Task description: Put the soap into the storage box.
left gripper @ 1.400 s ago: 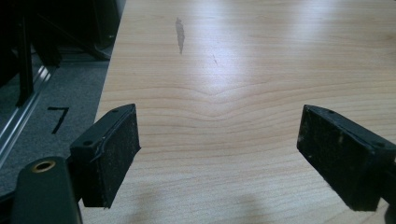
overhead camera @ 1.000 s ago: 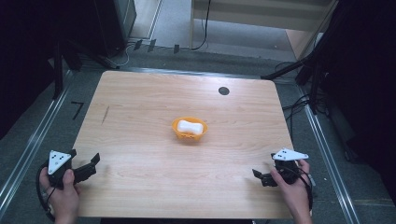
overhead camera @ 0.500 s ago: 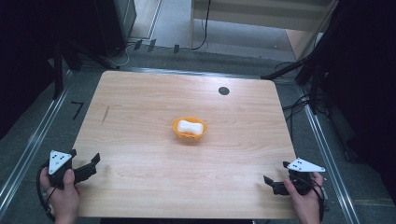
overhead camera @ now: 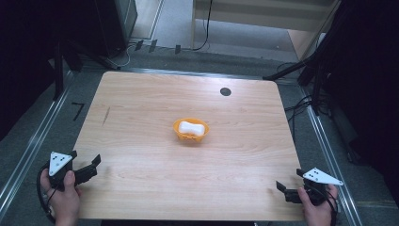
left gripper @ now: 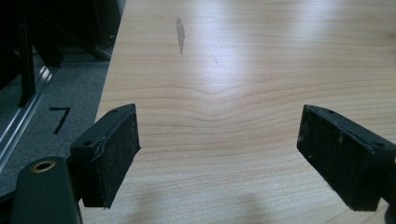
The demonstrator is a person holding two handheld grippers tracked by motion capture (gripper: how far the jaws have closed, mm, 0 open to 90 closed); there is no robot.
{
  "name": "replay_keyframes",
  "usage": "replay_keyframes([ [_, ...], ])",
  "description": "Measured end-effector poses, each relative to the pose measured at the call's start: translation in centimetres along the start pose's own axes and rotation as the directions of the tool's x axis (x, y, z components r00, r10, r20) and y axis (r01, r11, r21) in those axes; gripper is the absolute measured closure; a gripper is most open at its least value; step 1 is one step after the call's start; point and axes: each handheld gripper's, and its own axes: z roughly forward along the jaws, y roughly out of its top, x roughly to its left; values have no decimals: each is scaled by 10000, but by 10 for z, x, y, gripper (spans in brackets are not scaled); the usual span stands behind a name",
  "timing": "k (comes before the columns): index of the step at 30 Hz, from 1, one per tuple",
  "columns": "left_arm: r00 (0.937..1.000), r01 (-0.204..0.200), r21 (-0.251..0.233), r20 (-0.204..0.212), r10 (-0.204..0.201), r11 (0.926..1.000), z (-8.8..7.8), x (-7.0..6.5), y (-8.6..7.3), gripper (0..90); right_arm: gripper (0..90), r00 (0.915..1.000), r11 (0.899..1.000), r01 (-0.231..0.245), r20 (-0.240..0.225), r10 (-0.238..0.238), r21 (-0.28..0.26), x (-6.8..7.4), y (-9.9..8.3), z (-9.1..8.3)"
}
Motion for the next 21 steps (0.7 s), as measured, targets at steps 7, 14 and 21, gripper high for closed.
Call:
replay_keyframes([
  [7,10000,-23,35,-19,23,10000,0,0,0,134,0,9993,9976,-256,274,274,-640,-3,-8,-6],
  [14,10000,-2,27,-3,2,10000,0,0,0,134,0,9989,9977,-148,438,177,-654,-2,-7,-4],
  [21,10000,33,-3,4,-33,10000,0,0,0,134,0,9980,9979,-31,625,71,-643,1,-6,-2],
])
